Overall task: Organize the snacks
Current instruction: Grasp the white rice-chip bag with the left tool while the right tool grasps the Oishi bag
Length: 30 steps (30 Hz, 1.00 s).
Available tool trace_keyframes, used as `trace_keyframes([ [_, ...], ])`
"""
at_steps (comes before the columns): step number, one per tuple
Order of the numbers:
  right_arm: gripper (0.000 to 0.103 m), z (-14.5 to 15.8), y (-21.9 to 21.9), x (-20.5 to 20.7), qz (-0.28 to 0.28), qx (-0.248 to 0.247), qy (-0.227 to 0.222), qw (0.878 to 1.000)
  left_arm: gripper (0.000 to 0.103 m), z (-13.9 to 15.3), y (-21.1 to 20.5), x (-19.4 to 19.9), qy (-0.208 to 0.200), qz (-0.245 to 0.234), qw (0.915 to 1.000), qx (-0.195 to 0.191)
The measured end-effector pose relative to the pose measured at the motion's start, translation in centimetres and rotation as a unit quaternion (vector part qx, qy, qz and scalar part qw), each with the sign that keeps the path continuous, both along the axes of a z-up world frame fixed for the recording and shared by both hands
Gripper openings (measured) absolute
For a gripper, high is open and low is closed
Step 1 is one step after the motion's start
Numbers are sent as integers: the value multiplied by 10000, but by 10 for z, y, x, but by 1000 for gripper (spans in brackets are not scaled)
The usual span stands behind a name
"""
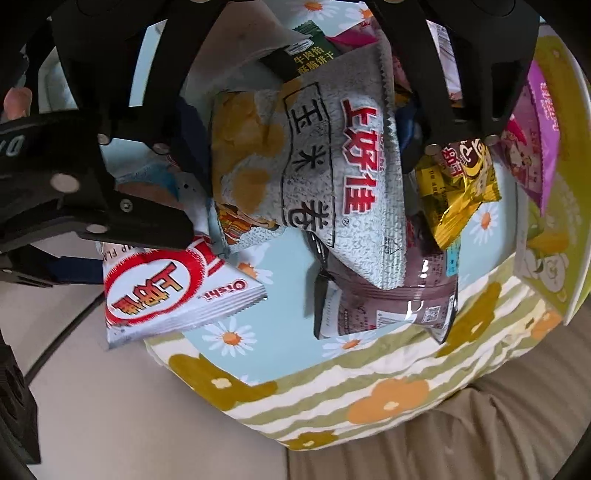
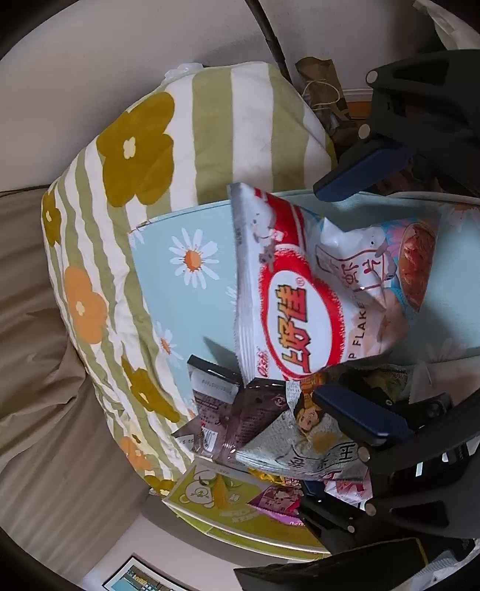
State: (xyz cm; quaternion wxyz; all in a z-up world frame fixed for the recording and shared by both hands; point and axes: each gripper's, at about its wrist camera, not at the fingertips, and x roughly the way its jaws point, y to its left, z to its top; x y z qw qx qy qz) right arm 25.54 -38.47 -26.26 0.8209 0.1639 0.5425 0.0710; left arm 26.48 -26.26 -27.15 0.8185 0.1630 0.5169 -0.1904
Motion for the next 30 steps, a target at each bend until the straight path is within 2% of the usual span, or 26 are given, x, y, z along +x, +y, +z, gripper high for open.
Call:
trace_keyframes([
  [1,93,-1,0,0,9,32,22,10000,68,0,0,0,14,-33,10000,0],
  [6,87,-5,2,-1,25,65,77,9999,60,5,4,0,25,-90,10000,-23],
  [15,87,-6,3,2,27,82,60,9999,60,22,19,-3,-57,69,9998,-170],
  [17,83,-7,5,2,24,63,83,9999,60,24,21,-4,-63,121,9997,-207],
  [19,72,-9,5,3,52,149,118,9998,60,25,24,-4,-64,159,9996,-225],
  [22,63,-9,8,1,108,125,124,9998,60,26,25,-5,-77,204,9994,-268],
  [27,55,-6,9,-3,130,127,96,9998,60,33,27,-7,-139,283,9987,-403],
  [30,55,-1,9,-5,132,88,32,9999,60,38,29,-10,-189,305,9983,-456],
])
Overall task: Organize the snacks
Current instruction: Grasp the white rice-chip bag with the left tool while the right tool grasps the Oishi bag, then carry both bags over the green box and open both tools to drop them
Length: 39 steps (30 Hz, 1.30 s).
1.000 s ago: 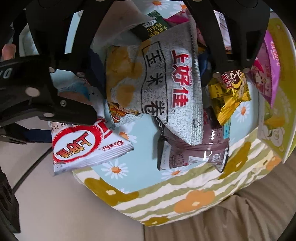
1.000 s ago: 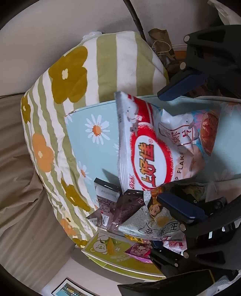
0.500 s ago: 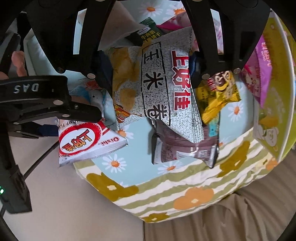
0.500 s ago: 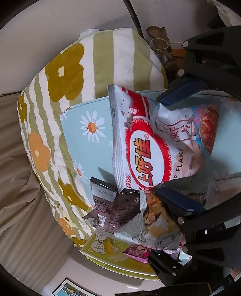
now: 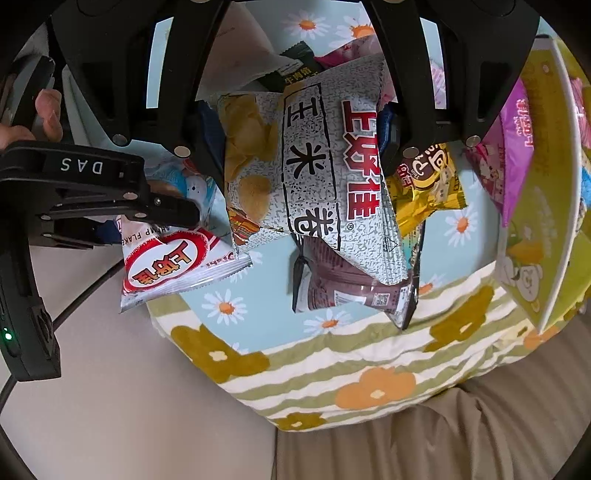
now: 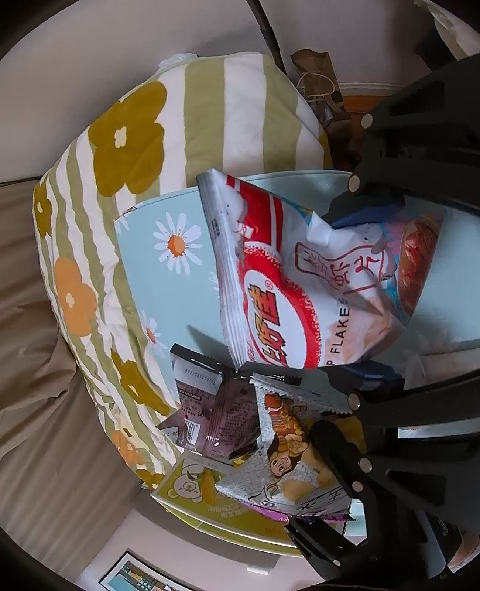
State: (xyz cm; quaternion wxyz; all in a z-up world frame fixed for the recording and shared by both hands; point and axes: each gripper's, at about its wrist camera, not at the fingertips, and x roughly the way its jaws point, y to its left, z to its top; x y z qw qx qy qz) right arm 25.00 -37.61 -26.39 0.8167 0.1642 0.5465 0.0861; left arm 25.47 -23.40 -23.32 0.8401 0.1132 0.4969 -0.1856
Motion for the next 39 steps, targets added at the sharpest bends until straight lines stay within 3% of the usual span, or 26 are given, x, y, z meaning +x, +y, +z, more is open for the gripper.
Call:
trace_keyframes([
  [8,54,40,4,-13,108,-275,-331,9990,60,44,7,-18,-355,124,9990,-259],
  [14,54,92,5,-27,204,-563,-739,9955,60,92,24,-33,-722,346,9954,-526],
  [19,54,132,17,-31,291,-524,-1113,9920,60,134,53,-42,-1059,599,9903,-666],
  [30,54,191,113,-10,785,-407,-1760,9804,60,185,183,-26,-1450,1309,9774,-808],
  [39,54,195,232,39,1160,-159,-1758,9774,60,182,309,25,-1257,1773,9738,-667],
])
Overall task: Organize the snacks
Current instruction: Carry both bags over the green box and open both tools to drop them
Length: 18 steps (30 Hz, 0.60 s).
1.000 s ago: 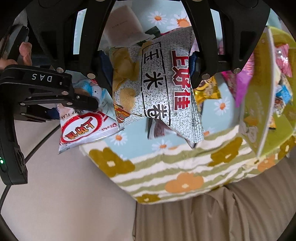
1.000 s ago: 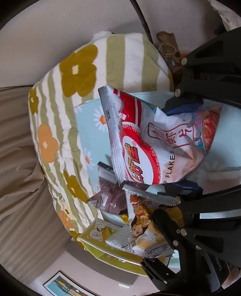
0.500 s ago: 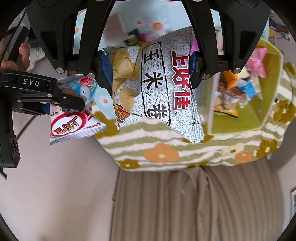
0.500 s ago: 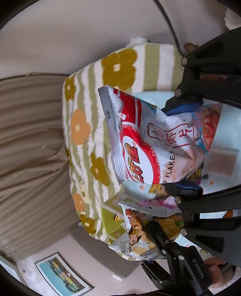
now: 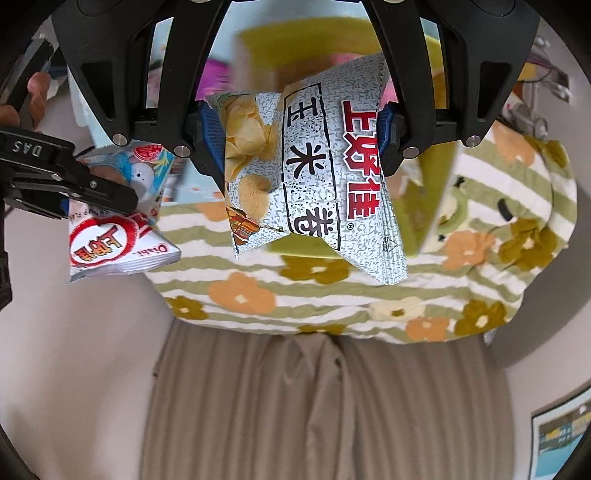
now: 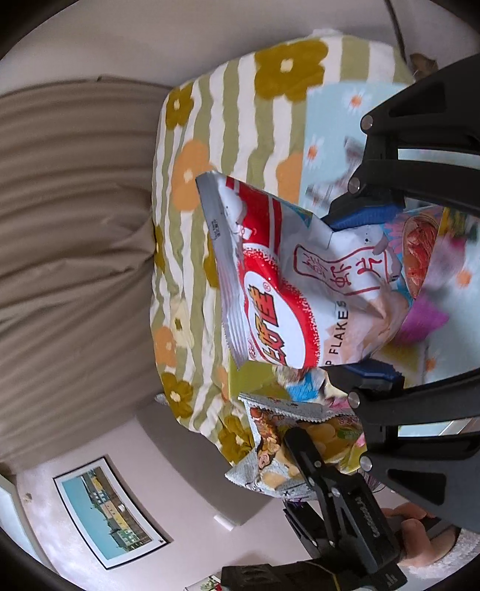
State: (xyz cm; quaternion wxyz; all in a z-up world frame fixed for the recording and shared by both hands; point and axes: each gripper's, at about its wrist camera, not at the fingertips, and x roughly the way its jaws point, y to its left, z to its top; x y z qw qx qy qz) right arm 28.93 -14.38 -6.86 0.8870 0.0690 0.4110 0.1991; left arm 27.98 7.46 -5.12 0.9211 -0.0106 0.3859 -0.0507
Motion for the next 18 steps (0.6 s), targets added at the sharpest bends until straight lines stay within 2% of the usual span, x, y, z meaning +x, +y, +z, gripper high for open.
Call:
trace_keyframes([
  [7,54,-14,71,31,71,-44,200,9998,60,-35,72,52,392,-64,9992,-37],
  [11,54,-26,97,45,-66,-70,410,9991,60,-58,86,85,672,-265,9974,-60],
  [13,54,-33,104,50,-160,-100,517,9985,67,-71,90,102,821,-371,9959,-67],
  [15,54,-41,107,56,-277,-115,640,9975,91,-81,89,114,956,-486,9942,-30],
  [17,54,-47,109,60,-369,-119,727,9966,101,-85,90,121,941,-554,9940,-29],
  [18,54,-49,109,62,-416,-128,769,9961,101,-86,89,122,916,-617,9939,-50],
])
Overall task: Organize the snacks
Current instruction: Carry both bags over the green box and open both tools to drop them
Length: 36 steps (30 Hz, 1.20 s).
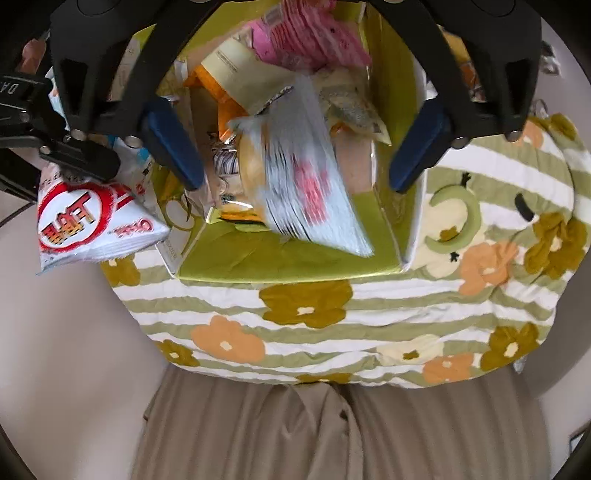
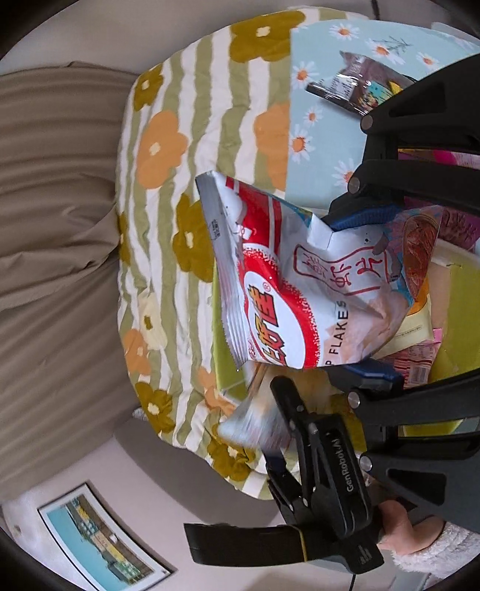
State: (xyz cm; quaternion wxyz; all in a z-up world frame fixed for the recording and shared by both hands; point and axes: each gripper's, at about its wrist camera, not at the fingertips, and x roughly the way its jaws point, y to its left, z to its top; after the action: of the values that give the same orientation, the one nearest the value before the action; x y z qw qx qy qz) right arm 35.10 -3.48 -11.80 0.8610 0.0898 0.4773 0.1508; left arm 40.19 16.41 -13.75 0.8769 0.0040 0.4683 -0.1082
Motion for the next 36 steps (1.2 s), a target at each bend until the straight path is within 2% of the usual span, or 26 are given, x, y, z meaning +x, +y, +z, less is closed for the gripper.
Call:
trace_keyframes([
  [8,54,-5,0,0,-94,-13,140,9999,101,0,-5,-10,68,-18,10000,-32],
  [19,54,6,10,-10,528,227,192,9982,101,12,11,-67,70,556,9984,60],
  [24,55,-3,23,-24,878,151,326,9955,101,7,30,-99,141,898,9958,56],
  [29,57,-21,30,-40,993,312,502,9933,101,3,40,-118,130,1086,9940,77],
  [30,62,-25,30,-41,979,385,555,9929,101,3,41,-121,122,1105,9938,80],
  [33,90,-27,30,-47,947,528,503,9928,101,3,43,-127,92,1126,9936,89],
  [34,94,-26,30,-48,923,526,442,9934,101,3,44,-129,82,1125,9936,83],
  [36,94,-23,30,-52,875,481,301,9945,101,4,46,-132,66,1114,9937,51],
])
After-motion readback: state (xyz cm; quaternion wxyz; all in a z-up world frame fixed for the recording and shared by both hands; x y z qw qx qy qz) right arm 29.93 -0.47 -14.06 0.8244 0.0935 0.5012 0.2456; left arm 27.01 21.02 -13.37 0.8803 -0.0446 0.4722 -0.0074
